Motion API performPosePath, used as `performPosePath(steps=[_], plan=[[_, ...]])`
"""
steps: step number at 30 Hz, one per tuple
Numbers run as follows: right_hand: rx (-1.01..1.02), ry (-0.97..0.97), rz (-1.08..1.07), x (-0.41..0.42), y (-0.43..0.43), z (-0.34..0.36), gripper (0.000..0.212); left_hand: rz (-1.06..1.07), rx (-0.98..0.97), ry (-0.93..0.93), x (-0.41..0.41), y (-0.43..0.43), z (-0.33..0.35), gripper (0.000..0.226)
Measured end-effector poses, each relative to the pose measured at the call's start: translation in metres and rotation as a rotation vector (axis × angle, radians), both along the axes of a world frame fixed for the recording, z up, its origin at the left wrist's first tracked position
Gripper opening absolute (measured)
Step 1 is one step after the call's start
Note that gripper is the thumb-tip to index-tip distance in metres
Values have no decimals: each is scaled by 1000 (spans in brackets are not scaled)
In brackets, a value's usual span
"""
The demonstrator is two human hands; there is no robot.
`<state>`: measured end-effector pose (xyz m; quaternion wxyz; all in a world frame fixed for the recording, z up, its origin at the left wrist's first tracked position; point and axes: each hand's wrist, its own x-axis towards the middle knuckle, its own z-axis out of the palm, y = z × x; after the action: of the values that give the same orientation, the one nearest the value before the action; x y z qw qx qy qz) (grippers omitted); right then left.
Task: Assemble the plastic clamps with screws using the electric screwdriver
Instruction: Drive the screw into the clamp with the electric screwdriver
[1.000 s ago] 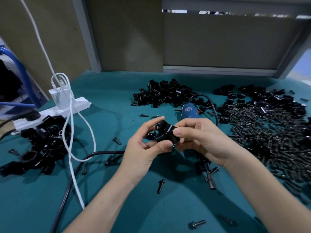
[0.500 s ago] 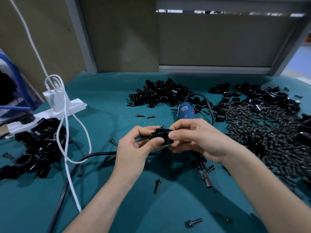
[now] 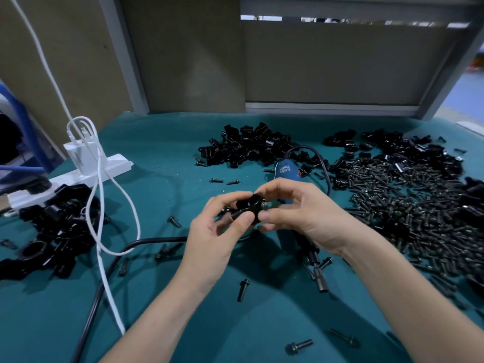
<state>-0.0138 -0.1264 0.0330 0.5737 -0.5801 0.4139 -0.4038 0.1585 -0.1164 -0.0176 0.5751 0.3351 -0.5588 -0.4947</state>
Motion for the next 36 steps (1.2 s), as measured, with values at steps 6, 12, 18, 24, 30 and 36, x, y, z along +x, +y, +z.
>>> performPosePath(steps=[6, 12, 18, 24, 30, 36], plan=[[-109, 72, 16, -1, 0, 2, 31, 46, -19, -48, -3, 1, 2, 36], [-129, 67, -12, 0, 0, 1, 40, 87, -77, -41, -2, 0, -2, 27], [-83, 33, -17, 3, 1, 0, 29, -28, 71, 91, -3, 0, -3, 24], [100, -202, 45, 8, 3, -4, 28, -146, 87, 15, -4, -1, -7, 33], [145, -241, 41, 19, 8, -5, 25, -58, -31, -140, -1, -2, -13, 14], [113, -118, -60, 19, 13, -2, 23, -45, 20, -120, -3, 1, -7, 31]])
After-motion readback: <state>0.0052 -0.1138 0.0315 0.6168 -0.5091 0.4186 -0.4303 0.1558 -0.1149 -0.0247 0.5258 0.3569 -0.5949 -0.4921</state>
